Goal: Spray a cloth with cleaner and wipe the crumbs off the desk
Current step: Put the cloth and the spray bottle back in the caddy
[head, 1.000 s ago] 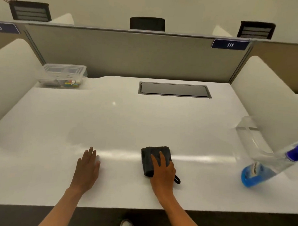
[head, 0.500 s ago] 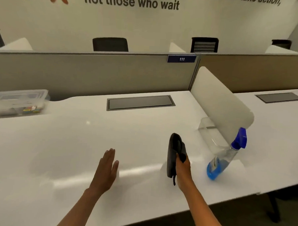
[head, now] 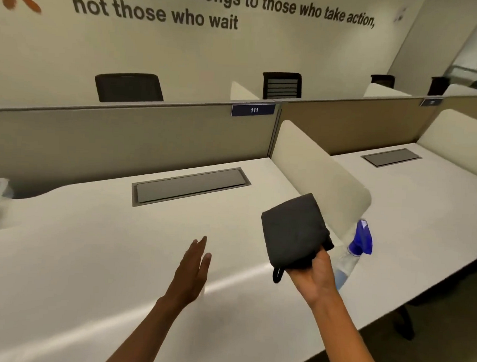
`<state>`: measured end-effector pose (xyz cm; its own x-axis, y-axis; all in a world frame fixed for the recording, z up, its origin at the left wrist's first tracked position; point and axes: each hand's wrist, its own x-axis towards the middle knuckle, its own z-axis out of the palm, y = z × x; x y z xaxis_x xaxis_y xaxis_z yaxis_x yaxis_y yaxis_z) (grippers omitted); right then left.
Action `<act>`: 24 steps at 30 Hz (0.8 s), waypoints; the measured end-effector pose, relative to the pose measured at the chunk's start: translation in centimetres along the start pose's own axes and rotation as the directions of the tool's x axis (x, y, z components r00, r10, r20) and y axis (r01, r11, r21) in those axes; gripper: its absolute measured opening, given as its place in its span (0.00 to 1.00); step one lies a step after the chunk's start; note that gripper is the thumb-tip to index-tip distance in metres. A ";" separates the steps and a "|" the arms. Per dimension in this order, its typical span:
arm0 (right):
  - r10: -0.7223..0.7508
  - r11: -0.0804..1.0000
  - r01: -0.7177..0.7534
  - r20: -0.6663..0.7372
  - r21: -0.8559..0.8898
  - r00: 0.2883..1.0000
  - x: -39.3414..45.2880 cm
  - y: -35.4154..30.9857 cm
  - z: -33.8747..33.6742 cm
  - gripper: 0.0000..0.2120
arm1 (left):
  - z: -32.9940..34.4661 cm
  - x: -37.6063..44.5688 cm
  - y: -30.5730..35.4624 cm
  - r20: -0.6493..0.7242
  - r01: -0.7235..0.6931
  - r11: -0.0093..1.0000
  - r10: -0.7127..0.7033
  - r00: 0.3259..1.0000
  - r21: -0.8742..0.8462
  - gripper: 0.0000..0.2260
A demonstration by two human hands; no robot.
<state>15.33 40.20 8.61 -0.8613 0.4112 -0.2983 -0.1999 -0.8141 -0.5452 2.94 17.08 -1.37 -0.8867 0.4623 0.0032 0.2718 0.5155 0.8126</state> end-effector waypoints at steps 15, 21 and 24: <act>-0.209 0.972 0.224 0.162 -0.076 0.964 1.3 -13.3 7.8 0.17 | 5.9 6.8 3.8 0.141 -0.044 0.995 0.057 0.988 -0.091 0.24; -0.187 0.956 0.226 0.207 -0.188 0.960 4.3 -21.3 6.9 0.15 | 9.5 9.4 5.6 0.112 0.017 0.993 -0.004 0.994 -0.113 0.24; -0.138 0.955 0.184 0.201 -0.232 0.970 6.9 -23.8 5.0 0.15 | 11.3 10.8 6.9 0.101 0.067 0.989 -0.053 0.993 -0.132 0.25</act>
<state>11.87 60.39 23.45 -0.9017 0.4287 -0.0562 -0.2414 -0.6068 -0.7573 -0.52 33.80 -2.32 -0.8577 0.5046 -0.0990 0.1606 0.4457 0.8807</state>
